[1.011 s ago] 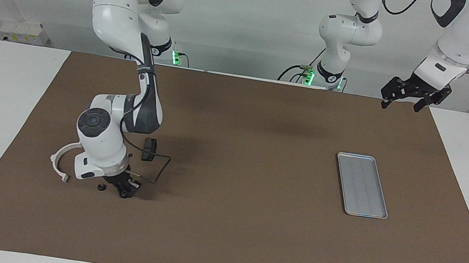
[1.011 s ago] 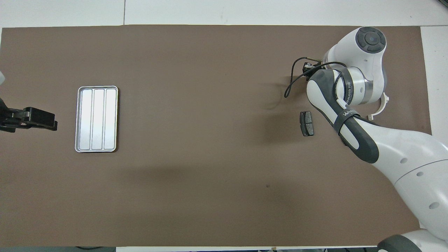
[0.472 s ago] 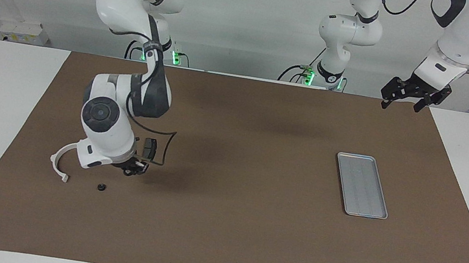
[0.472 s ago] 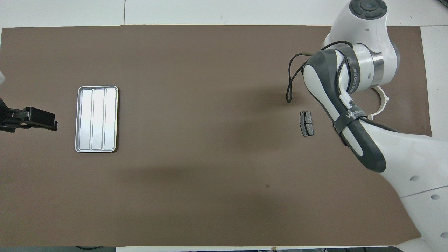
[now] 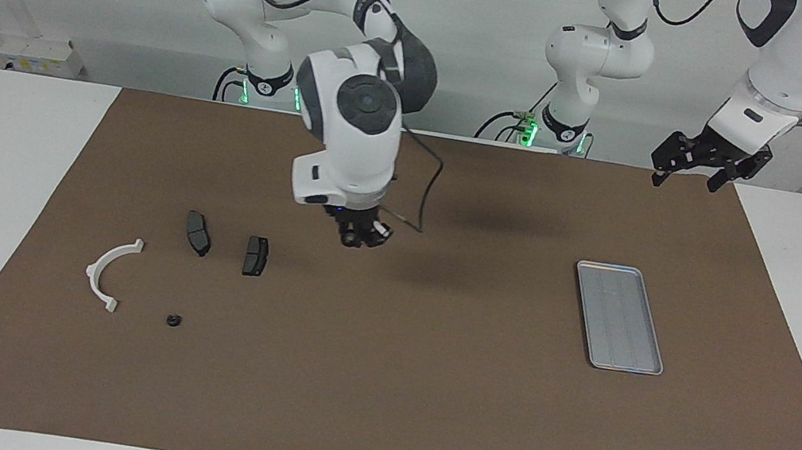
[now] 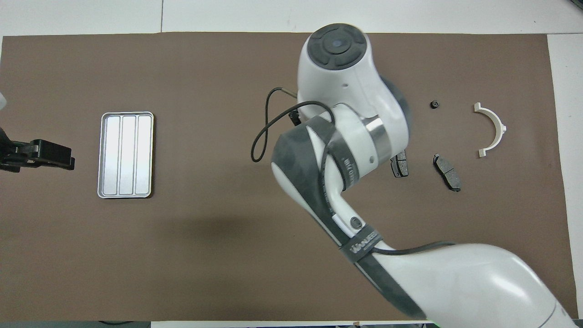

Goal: Pick bearing gear from pile to tray

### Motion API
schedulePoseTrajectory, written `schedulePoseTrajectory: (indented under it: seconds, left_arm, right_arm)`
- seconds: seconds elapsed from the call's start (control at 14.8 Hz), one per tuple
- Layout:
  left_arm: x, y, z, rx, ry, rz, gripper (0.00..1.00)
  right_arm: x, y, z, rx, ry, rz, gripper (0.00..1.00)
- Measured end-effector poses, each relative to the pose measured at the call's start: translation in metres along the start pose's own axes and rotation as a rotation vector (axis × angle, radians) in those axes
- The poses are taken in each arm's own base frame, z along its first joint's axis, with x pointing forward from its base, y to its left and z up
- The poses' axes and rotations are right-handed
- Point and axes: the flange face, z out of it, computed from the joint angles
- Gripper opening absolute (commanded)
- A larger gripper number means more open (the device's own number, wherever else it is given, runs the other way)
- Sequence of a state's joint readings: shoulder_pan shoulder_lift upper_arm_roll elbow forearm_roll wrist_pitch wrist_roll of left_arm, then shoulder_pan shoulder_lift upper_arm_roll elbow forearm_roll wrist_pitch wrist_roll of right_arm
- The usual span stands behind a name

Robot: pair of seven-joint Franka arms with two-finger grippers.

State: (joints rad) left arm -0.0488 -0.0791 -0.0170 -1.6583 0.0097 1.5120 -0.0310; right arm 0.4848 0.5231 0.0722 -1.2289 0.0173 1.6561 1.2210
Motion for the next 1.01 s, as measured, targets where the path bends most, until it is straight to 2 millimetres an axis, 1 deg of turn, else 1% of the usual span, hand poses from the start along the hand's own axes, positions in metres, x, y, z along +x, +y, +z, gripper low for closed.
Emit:
schedulePoseTrajectory:
  seconds: [0.13,0.2,0.27,0.34,0.4,0.47,0.54,0.67,0.81,0.94,1.01]
  left_arm:
    - [0.000,0.000,0.000,0.000,0.000,0.000,1.00]
    - [0.000,0.000,0.000,0.000,0.000,0.000,1.00]
    - [0.000,0.000,0.000,0.000,0.000,0.000,1.00]
    - [0.000,0.000,0.000,0.000,0.000,0.000,1.00]
    - [0.000,0.000,0.000,0.000,0.000,0.000,1.00]
    - [0.000,0.000,0.000,0.000,0.000,0.000,1.00]
    - [0.000,0.000,0.000,0.000,0.000,0.000,1.00]
    - [0.000,0.000,0.000,0.000,0.000,0.000,1.00]
    - [0.000,0.001,0.000,0.000,0.001,0.001,1.00]
    - [0.001,0.004,-0.001,0.000,0.007,0.007,1.00]
    - [0.002,0.005,-0.002,0.000,0.019,0.010,1.00]
  right_arm:
    - [-0.046,-0.023,0.006,0.040,0.011,0.075,0.00]
    - [-0.065,-0.034,0.015,0.050,0.014,0.115,0.00]
    - [-0.081,-0.045,0.028,0.061,0.019,0.146,0.00]
    - [-0.093,-0.056,0.047,0.070,0.026,0.170,0.00]
    - [-0.104,-0.068,0.070,0.074,0.035,0.189,0.00]
    - [-0.109,-0.076,0.093,0.074,0.043,0.202,0.00]
    - [-0.109,-0.081,0.112,0.076,0.047,0.208,0.00]
    - [-0.103,-0.085,0.145,0.086,0.050,0.214,0.00]
    - [-0.098,-0.083,0.163,0.084,0.063,0.213,0.00]
    - [-0.097,-0.080,0.175,0.086,0.076,0.206,0.00]
    - [-0.098,-0.080,0.177,0.088,0.078,0.204,0.06]
